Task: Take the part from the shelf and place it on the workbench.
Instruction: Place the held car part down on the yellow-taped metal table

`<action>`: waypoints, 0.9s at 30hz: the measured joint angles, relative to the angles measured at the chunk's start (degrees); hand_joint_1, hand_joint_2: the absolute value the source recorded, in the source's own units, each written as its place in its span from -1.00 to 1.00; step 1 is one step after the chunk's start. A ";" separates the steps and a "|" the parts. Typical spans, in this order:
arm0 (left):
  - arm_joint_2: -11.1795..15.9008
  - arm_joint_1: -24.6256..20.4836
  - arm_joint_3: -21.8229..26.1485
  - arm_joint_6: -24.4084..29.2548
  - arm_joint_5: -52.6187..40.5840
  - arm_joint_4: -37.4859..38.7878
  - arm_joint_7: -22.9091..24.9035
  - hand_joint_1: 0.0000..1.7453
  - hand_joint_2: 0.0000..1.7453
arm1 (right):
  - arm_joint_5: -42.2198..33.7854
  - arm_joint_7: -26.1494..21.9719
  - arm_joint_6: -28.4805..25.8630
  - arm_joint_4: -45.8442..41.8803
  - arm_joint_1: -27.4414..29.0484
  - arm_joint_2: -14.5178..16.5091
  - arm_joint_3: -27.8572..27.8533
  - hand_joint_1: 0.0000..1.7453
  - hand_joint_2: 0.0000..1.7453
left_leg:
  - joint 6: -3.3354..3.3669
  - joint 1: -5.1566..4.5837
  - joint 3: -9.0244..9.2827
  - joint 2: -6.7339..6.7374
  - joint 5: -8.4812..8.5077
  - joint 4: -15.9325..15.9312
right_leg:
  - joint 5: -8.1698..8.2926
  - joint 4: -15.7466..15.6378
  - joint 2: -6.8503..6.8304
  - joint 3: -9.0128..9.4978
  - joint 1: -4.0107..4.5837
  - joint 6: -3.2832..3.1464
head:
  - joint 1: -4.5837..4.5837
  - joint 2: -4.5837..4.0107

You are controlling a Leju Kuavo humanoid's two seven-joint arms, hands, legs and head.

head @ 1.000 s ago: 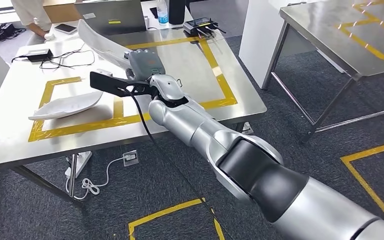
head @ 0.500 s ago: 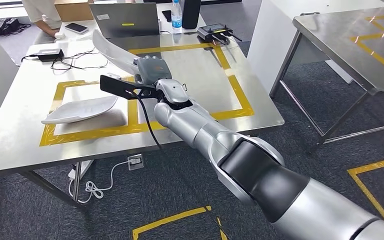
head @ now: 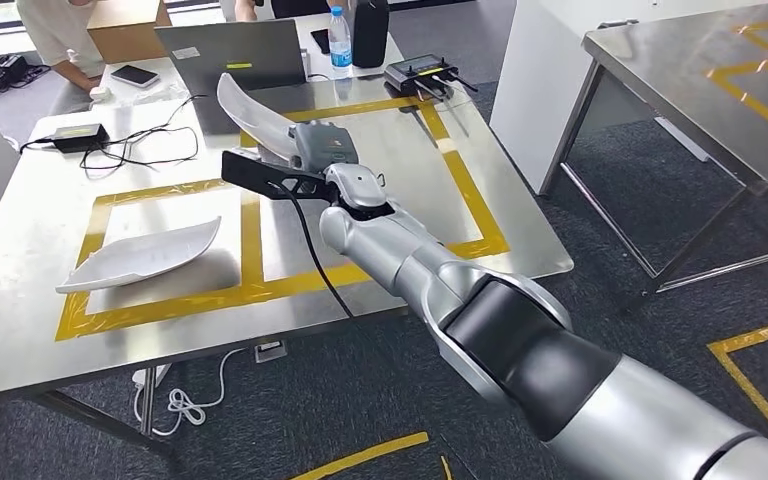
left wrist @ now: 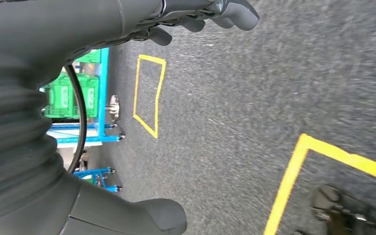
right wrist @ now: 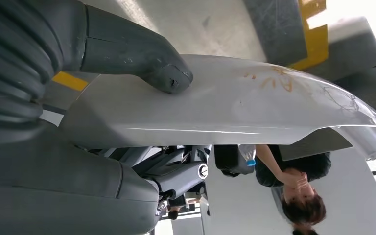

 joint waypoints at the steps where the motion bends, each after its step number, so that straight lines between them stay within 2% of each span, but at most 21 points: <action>1: 0.05 -0.01 0.00 0.00 -0.01 0.00 0.01 -1.00 1.00 | 0.00 0.21 0.10 0.16 0.01 -0.11 -0.08 1.00 1.00 | 0.25 -0.07 0.87 0.14 2.40 -3.56 | -0.63 0.10 0.01 0.62 0.04 0.28 | -0.15 0.00; 2: 0.10 -0.03 0.00 0.00 -0.01 0.02 0.01 -1.00 1.00 | 0.00 0.43 0.25 0.31 0.01 -0.25 -0.25 1.00 1.00 | 0.65 -0.14 1.64 0.25 3.96 -5.99 | -1.20 0.12 0.03 1.01 0.13 0.61 | -0.23 -0.01; 3: 0.12 -0.02 0.00 0.00 -0.01 0.03 0.02 -1.00 1.00 | 0.01 0.62 0.39 0.45 0.07 -0.38 -0.50 1.00 1.00 | 1.09 -0.18 2.00 0.30 4.69 -7.16 | -1.57 0.25 0.04 1.28 0.23 0.97 | -0.27 -0.01; 6: 0.09 -0.15 0.00 0.00 -0.05 0.07 -0.18 -1.00 1.00 | 0.05 1.33 0.57 0.85 0.15 -1.05 -1.41 1.00 1.00 | 2.34 -0.16 2.77 0.08 4.21 -7.20 | -2.79 0.51 -0.03 1.77 0.20 1.97 | -0.13 0.00; 7: 0.07 -0.29 0.00 0.00 -0.15 0.07 -0.38 -1.00 1.00 | 0.10 1.57 0.59 0.92 0.14 -1.35 -1.70 1.00 1.00 | 2.67 -0.13 3.09 0.01 3.92 -7.22 | -3.61 1.74 -0.06 1.14 0.13 2.26 | -0.06 0.00; 8: 0.05 -0.45 0.00 0.00 -0.28 0.07 -0.58 -1.00 1.00 | 0.14 1.80 0.62 0.96 0.20 -1.59 -2.03 1.00 1.00 | 2.98 -0.07 3.38 -0.05 3.71 -7.29 | -4.77 4.52 -0.07 -0.39 0.04 2.56 | 0.03 -0.01; 10: 0.06 -0.68 0.00 0.00 -0.55 0.07 -0.79 -1.00 1.00 | 0.22 2.10 0.72 1.14 0.55 -2.08 -2.53 1.00 1.00 | 3.41 -0.15 3.81 -0.17 3.09 -7.31 | -7.37 12.75 -0.08 -5.70 0.03 2.84 | 0.19 -0.01; 11: 0.07 -0.73 0.00 0.00 -0.62 0.07 -0.80 -1.00 1.00 | 0.26 2.20 0.78 1.27 0.88 -2.30 -2.70 1.00 1.00 | 3.51 -0.22 4.06 -0.27 2.77 -7.29 | -7.95 16.31 -0.08 -8.45 0.04 2.84 | 0.22 -0.01; 12: 0.07 -0.74 0.00 0.00 -0.66 0.07 -0.81 -1.00 1.00 | 0.29 2.27 0.82 1.42 1.22 -2.51 -2.80 1.00 1.00 | 3.57 -0.30 4.34 -0.37 2.45 -7.25 | -7.46 18.05 -0.08 -10.38 0.06 2.73 | 0.27 -0.01; 13: 0.06 -0.73 0.00 0.00 -0.68 0.07 -0.80 -1.00 1.00 | 0.32 2.31 0.86 1.55 1.48 -2.72 -2.88 1.00 1.00 | 3.60 -0.41 4.67 -0.48 2.13 -7.17 | -5.85 17.62 -0.08 -11.24 0.12 2.52 | 0.30 -0.02; 14: 0.05 -0.74 0.00 0.00 -0.73 0.07 -0.77 -1.00 1.00 | 0.34 2.34 0.89 1.62 1.59 -2.87 -2.94 1.00 1.00 | 3.61 -0.54 5.03 -0.56 1.81 -7.10 | -3.28 14.96 -0.06 -10.93 0.26 2.16 | 0.34 -0.01; 16: -0.14 -0.81 0.00 0.00 -0.94 0.11 -0.58 -1.00 1.00 | 0.36 2.69 0.99 1.69 1.42 -3.15 -3.29 1.00 1.00 | 3.49 -0.86 5.64 -0.64 1.21 -6.95 | 2.11 6.62 -0.05 -8.32 0.77 1.05 | 0.34 0.00; 17: -0.23 -0.88 0.00 0.00 -1.04 0.14 -0.46 -1.00 1.00 | 0.39 2.98 1.13 1.70 1.29 -3.22 -3.54 1.00 1.00 | 3.33 -1.01 5.81 -0.65 0.94 -6.90 | 3.72 3.27 -0.15 -7.08 1.02 0.67 | 0.35 0.00; 18: -0.32 -0.94 0.00 0.00 -1.10 0.16 -0.35 -1.00 1.00 | 0.44 3.37 1.29 1.72 1.22 -3.30 -3.78 1.00 1.00 | 3.18 -1.11 5.88 -0.65 0.70 -6.81 | 4.47 1.27 -0.24 -6.31 1.17 0.50 | 0.30 0.00; 19: -0.34 -0.99 0.00 0.00 -1.10 0.19 -0.26 -1.00 1.00 | 0.50 3.72 1.45 1.76 1.22 -3.37 -3.98 1.00 1.00 | 3.14 -1.23 5.90 -0.63 0.50 -6.71 | 4.48 0.55 -0.33 -6.00 1.22 0.74 | 0.30 -0.01; 22: -0.33 -0.99 0.00 0.00 -1.10 0.21 -0.04 -1.00 1.00 | 0.69 4.35 1.68 1.98 1.35 -3.79 -4.48 1.00 1.00 | 3.19 -1.25 6.03 -0.52 0.32 -6.81 | 4.51 0.43 -0.28 -5.89 1.25 1.33 | 0.32 -0.01; 27: -0.29 -1.04 -0.02 0.00 -1.29 0.23 0.08 -1.00 1.00 | 0.87 4.68 1.89 2.28 1.45 -4.18 -5.13 1.00 1.00 | 2.81 -1.23 6.42 -0.20 0.33 -7.29 | 4.42 0.44 0.05 -5.88 1.26 0.91 | 0.30 0.00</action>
